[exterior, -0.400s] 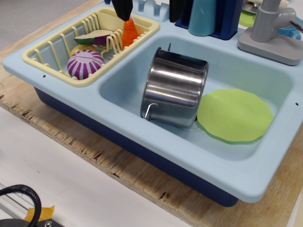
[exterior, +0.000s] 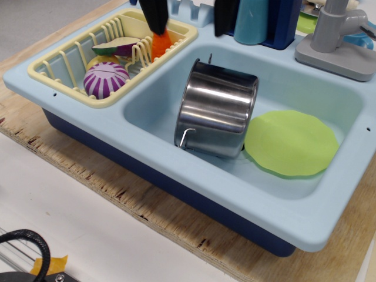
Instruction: Flip pot upright which is in sink
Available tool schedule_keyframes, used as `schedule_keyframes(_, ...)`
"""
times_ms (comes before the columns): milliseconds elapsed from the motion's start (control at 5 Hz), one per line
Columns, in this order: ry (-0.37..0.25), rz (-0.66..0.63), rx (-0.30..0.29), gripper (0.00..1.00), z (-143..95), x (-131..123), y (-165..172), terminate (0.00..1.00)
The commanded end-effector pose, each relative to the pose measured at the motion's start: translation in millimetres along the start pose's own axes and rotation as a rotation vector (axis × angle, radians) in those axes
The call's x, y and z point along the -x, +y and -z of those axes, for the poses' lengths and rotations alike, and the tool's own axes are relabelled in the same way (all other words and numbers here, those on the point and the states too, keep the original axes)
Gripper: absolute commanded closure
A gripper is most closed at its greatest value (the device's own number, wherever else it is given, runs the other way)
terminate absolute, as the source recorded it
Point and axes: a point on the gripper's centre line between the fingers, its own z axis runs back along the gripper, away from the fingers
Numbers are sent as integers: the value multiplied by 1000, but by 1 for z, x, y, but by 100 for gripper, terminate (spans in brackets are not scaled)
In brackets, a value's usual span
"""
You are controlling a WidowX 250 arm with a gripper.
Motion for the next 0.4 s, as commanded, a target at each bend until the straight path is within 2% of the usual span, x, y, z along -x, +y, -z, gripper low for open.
schedule_keyframes(0,-19,-61,170,0,4,-1,12,0)
schedule_keyframes(200,-9,-98,234,0,14,2,13,0)
